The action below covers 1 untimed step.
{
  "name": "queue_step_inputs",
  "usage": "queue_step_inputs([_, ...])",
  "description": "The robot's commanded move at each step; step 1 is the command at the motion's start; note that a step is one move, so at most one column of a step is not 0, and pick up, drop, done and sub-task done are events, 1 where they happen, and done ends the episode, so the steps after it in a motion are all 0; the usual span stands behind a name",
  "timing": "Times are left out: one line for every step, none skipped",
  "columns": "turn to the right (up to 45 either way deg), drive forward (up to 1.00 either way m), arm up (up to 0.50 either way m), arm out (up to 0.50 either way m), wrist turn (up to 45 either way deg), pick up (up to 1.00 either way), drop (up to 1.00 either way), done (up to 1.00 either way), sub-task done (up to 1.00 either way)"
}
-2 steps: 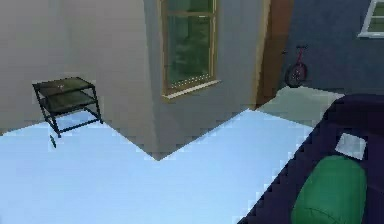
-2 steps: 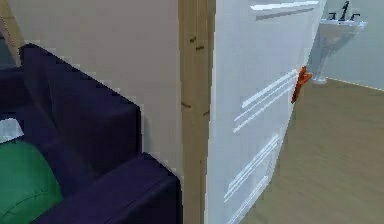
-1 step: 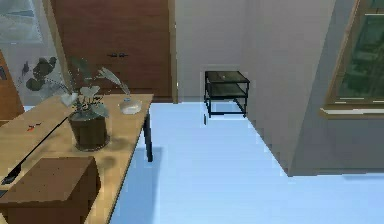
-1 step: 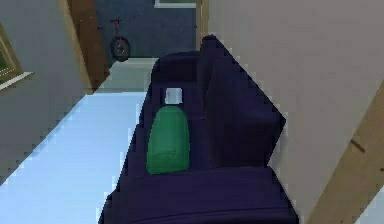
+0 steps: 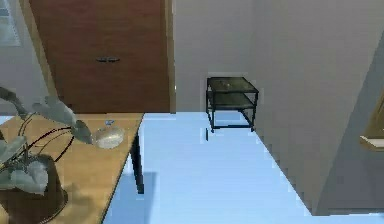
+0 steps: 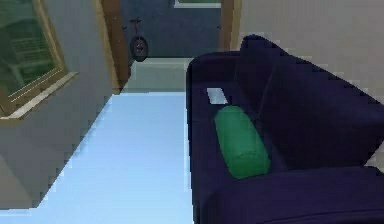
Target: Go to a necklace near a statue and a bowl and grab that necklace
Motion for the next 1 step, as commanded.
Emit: queue_step_inputs([45.0,0.0,0.0,0.0,0.0,0.0,0.0,0.0,0.0])
